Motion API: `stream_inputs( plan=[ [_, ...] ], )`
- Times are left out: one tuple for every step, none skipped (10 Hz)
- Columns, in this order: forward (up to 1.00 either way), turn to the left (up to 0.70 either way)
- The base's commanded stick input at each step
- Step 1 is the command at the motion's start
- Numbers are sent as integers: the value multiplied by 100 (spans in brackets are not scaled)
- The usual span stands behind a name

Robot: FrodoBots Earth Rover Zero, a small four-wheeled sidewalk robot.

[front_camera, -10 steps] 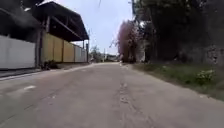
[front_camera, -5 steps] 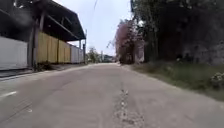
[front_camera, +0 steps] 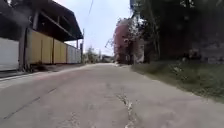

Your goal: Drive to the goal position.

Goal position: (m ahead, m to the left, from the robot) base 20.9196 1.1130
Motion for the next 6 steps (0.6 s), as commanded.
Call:
stream_inputs(
  plan=[
    [100, -8],
    [100, -18],
    [100, -18],
    [100, -8],
    [100, -2],
    [100, -2]
  ],
)
